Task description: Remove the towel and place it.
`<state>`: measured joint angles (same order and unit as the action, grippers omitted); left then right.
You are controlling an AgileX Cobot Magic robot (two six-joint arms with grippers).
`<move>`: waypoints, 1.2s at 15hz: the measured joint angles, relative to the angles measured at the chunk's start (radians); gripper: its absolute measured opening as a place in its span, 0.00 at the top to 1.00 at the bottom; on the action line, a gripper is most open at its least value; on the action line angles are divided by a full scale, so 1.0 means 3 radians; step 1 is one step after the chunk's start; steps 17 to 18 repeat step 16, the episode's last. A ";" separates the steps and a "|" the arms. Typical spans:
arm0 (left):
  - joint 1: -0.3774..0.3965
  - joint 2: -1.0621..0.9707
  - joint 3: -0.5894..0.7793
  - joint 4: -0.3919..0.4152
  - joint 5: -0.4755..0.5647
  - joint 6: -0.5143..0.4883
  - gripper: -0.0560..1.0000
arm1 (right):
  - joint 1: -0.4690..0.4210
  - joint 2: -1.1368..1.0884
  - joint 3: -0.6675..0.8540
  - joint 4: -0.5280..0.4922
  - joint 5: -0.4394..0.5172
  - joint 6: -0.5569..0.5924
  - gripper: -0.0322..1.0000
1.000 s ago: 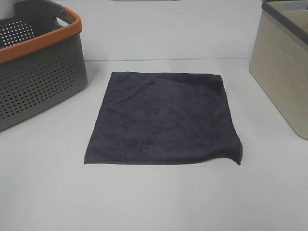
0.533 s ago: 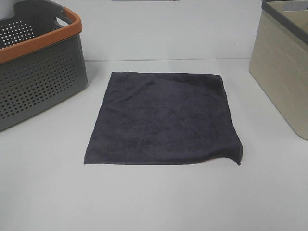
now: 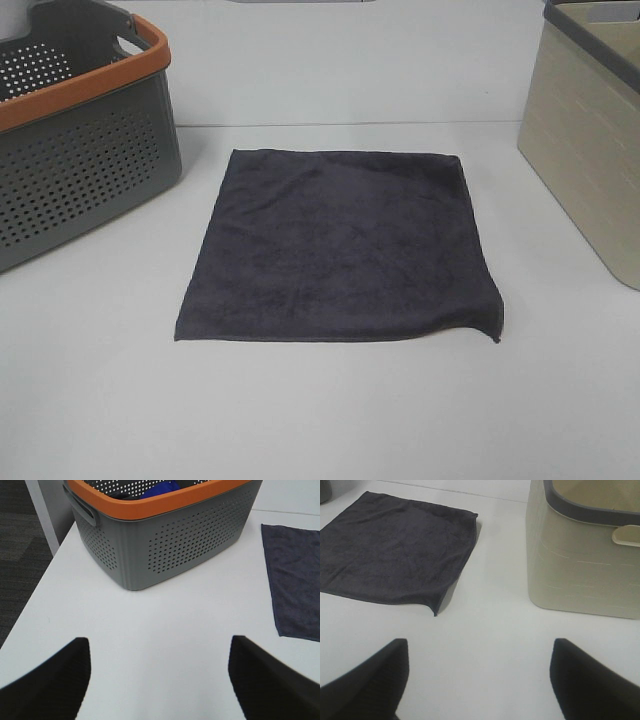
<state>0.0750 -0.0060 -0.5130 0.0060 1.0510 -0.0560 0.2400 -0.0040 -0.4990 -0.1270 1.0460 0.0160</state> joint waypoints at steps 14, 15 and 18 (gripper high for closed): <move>0.0000 0.0000 0.0000 0.0000 0.0000 -0.0013 0.27 | 0.0000 0.0000 0.0000 0.0007 0.0000 0.0000 0.23; 0.0000 0.0000 0.0000 0.0000 0.0000 -0.0013 0.27 | 0.0000 0.0000 0.0000 0.0007 0.0000 0.0000 0.23; 0.0000 0.0000 0.0000 0.0000 0.0000 -0.0013 0.27 | 0.0000 0.0000 0.0000 0.0007 0.0000 0.0000 0.23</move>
